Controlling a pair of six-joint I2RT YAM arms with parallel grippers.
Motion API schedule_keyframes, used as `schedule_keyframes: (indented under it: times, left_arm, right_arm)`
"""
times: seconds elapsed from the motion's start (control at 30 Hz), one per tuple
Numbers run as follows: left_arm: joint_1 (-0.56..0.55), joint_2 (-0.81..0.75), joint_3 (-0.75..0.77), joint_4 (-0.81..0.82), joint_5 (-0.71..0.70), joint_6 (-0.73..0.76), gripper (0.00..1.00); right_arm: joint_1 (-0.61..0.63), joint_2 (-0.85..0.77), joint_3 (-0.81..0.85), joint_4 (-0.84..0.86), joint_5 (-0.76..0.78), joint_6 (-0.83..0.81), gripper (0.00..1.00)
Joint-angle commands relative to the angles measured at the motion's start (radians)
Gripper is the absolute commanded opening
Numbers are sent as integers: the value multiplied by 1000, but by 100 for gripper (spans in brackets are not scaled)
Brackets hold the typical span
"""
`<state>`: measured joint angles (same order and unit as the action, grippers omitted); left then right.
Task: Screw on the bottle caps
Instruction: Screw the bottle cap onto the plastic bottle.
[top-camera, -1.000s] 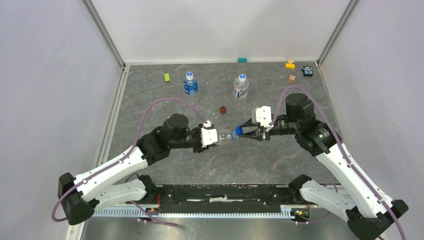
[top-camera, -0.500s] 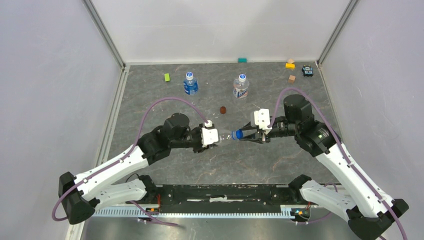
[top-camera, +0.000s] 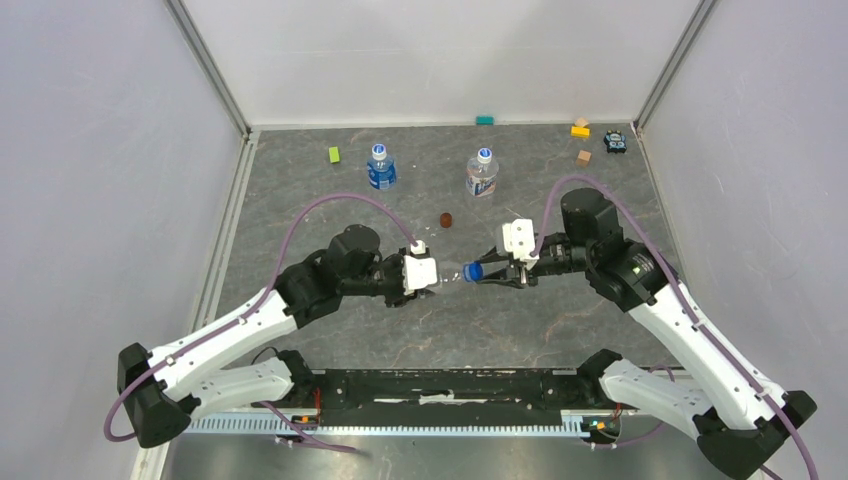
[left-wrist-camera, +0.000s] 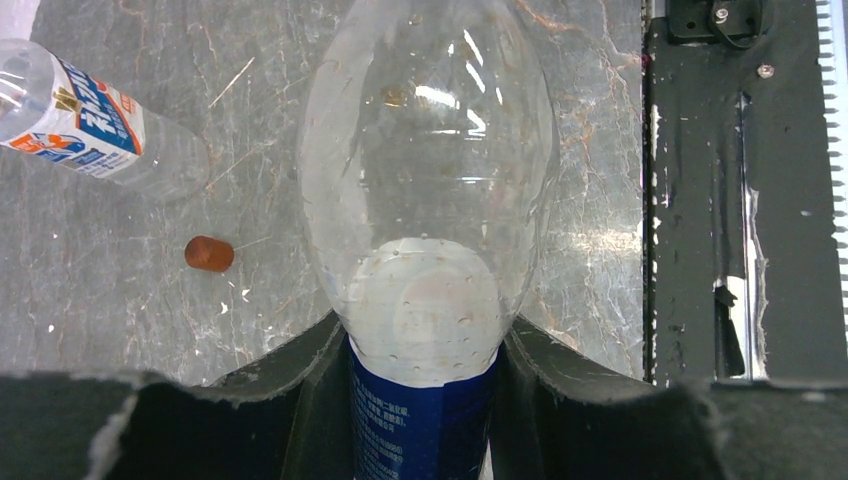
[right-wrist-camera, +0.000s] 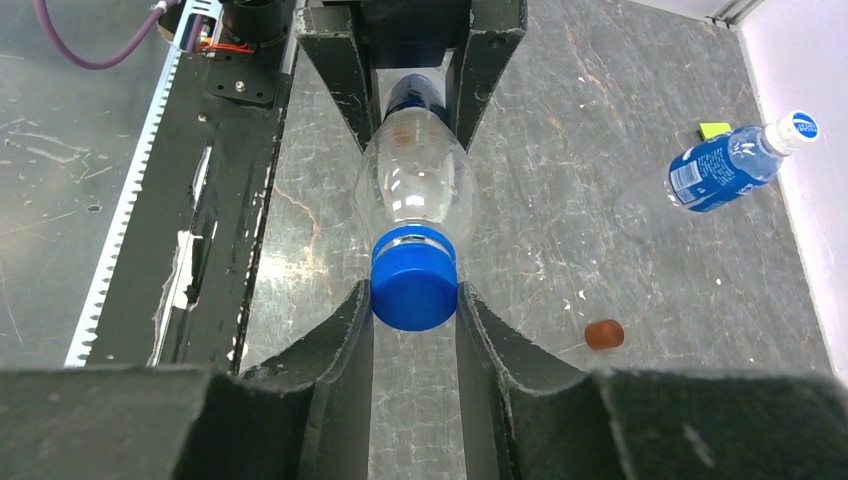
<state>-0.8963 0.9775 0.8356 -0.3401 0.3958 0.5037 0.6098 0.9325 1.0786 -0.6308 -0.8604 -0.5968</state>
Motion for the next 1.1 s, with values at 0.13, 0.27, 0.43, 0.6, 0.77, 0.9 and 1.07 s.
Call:
schedule_keyframes:
  times: [0.13, 0.27, 0.43, 0.6, 0.77, 0.9, 1.07]
  left_arm:
    - [-7, -4, 92, -11, 72, 25, 44]
    - [-8, -6, 90, 11, 91, 13, 44]
    - [-10, -2, 92, 30, 130, -4, 44]
    - [-10, -7, 87, 100, 203, -93, 44]
    - [-13, -9, 64, 168, 235, -147, 43]
    - [-13, 9, 63, 168, 277, -153, 43]
    - [-13, 14, 74, 104, 253, -79, 44]
  right_arm:
    - [38, 25, 22, -54, 76, -58, 0]
    - [55, 42, 13, -33, 72, -36, 0]
    - [79, 54, 9, 5, 107, 3, 0]
    - [96, 28, -34, 53, 176, 9, 0]
    - [97, 3, -74, 97, 185, -7, 0]
    - [99, -1, -88, 95, 160, -70, 0]
    - [99, 22, -76, 23, 70, -199, 0]
